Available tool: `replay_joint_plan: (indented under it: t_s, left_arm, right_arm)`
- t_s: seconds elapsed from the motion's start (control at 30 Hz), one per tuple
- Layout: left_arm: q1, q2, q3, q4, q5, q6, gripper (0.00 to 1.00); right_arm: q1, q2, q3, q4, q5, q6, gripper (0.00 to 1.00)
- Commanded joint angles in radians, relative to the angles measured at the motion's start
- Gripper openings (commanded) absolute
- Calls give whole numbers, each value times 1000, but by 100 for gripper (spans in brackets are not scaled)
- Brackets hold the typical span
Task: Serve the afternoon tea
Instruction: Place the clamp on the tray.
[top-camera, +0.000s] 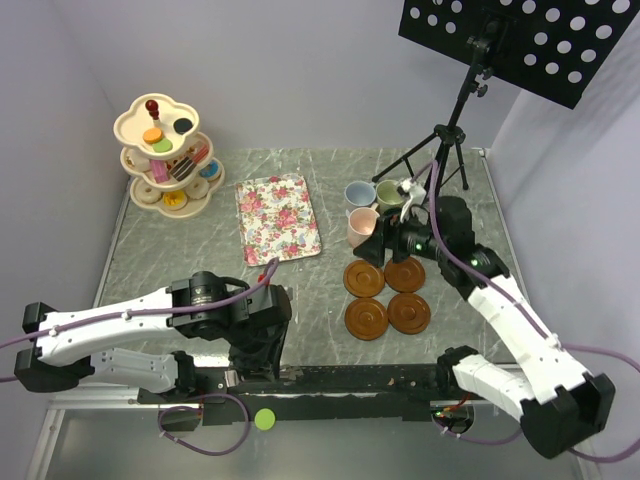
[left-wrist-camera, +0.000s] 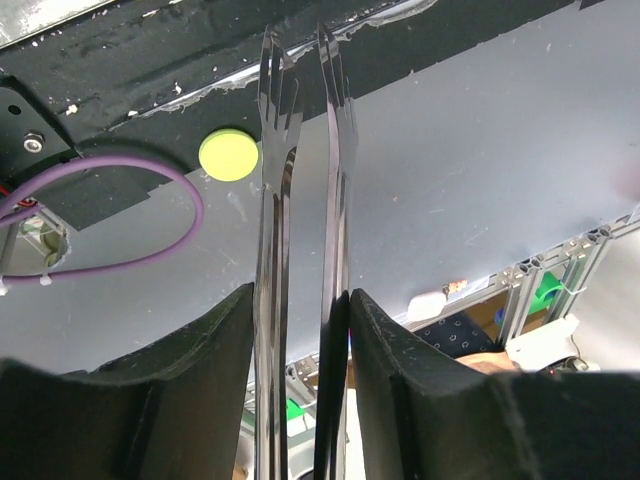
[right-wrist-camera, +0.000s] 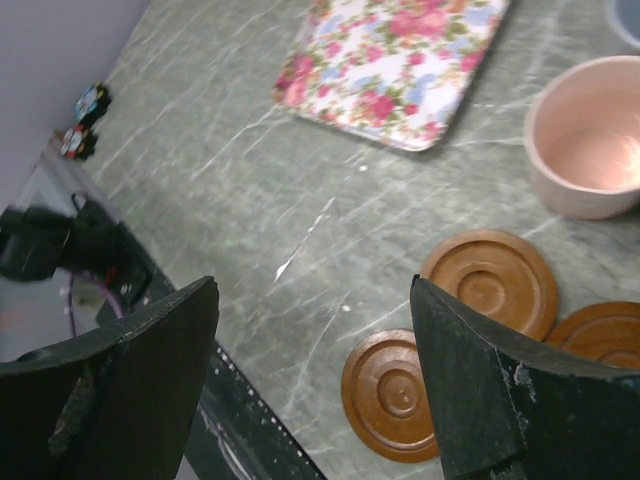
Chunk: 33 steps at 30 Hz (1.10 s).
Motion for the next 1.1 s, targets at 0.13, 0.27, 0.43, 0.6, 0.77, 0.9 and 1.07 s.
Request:
replay_joint_plan:
  t_s: [0.13, 0.27, 0.43, 0.6, 0.77, 0.9, 1.07]
  left_arm:
    - [-1, 89, 104, -35, -18, -54, 48]
    - [80, 135, 139, -6, -64, -61, 47]
    - [321, 153, 157, 62, -274, 21, 48]
    - [467, 326, 317, 174, -561, 96, 50]
    - [591, 587, 456, 352, -616, 205, 54]
    - [652, 771, 565, 364, -668, 194, 52]
    - [663, 908, 570, 381, -672, 110, 51]
  right_arm:
    - [182, -172, 21, 32, 34, -63, 84]
    - [266, -171, 99, -21, 158, -60, 84]
    - [279, -166, 65, -15, 341, -62, 84]
    - [279, -174, 28, 12, 389, -68, 85]
    - [279, -197, -19, 8, 404, -70, 86]
    - [279, -214, -33, -8, 432, -63, 86]
    - [280, -234, -54, -18, 469, -66, 86]
